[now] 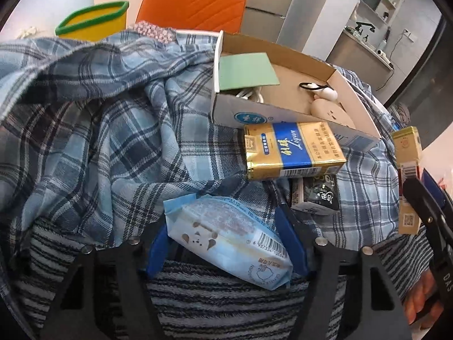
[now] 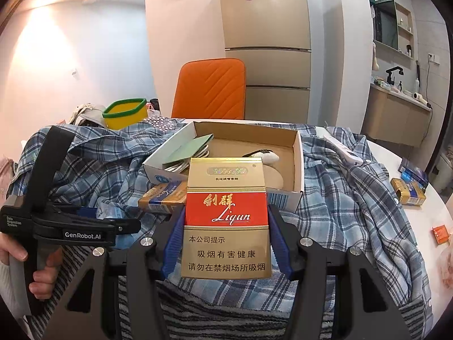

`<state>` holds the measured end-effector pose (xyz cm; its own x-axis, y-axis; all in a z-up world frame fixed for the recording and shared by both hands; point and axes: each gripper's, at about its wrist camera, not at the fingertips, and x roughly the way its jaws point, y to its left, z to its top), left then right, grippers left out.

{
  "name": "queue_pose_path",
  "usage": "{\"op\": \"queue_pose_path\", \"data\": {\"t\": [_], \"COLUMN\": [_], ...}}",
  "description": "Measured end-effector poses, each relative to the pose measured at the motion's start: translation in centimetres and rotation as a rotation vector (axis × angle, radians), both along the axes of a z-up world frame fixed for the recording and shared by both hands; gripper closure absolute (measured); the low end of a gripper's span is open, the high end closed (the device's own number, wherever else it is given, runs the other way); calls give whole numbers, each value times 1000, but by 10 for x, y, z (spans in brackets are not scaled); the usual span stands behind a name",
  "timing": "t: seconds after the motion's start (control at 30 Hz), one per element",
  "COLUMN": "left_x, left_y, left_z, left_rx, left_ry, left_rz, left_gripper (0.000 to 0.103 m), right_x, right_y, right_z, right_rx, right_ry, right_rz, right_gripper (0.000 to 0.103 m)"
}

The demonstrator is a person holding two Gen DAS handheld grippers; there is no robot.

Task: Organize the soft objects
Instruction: 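Carry the Liqun pack and wipes packet up over the box with both grippers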

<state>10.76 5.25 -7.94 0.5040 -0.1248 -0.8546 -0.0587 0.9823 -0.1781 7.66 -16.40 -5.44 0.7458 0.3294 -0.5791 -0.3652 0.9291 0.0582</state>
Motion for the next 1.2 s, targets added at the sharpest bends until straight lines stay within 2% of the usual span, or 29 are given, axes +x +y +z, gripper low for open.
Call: {"op": "queue_pose_path", "data": {"t": [0.23,0.33,0.53,0.63,0.8,0.97,1.2], "left_x": [-13,-19,-41,-55,-83,-96,-95], "left_y": [-5,-5,-8,-11,-25,-28,-33], "left_z": [22,38,68,80,97,116,140], "left_rx": [65,98,135,131,195,157,146], "left_ry": [-107,-185,-385,-487,-696,-783,-905], "left_rz": [1,-1,0,-19,-37,-56,-64], "left_gripper": [40,40,40,40,40,40,40], "right_x": [1,-2,-11,-22,-35,-38,-43], "right_y": [-2,-3,-2,-3,-2,-6,-14], "right_z": [0,2,9,17,28,38,77], "right_rx": [14,19,17,5,-9,2,19], "right_ry": [6,-13,-67,-131,-215,-249,-360], "right_rz": [-5,0,-4,-27,-32,-48,-82], "right_gripper": [45,45,45,45,45,45,45]}}
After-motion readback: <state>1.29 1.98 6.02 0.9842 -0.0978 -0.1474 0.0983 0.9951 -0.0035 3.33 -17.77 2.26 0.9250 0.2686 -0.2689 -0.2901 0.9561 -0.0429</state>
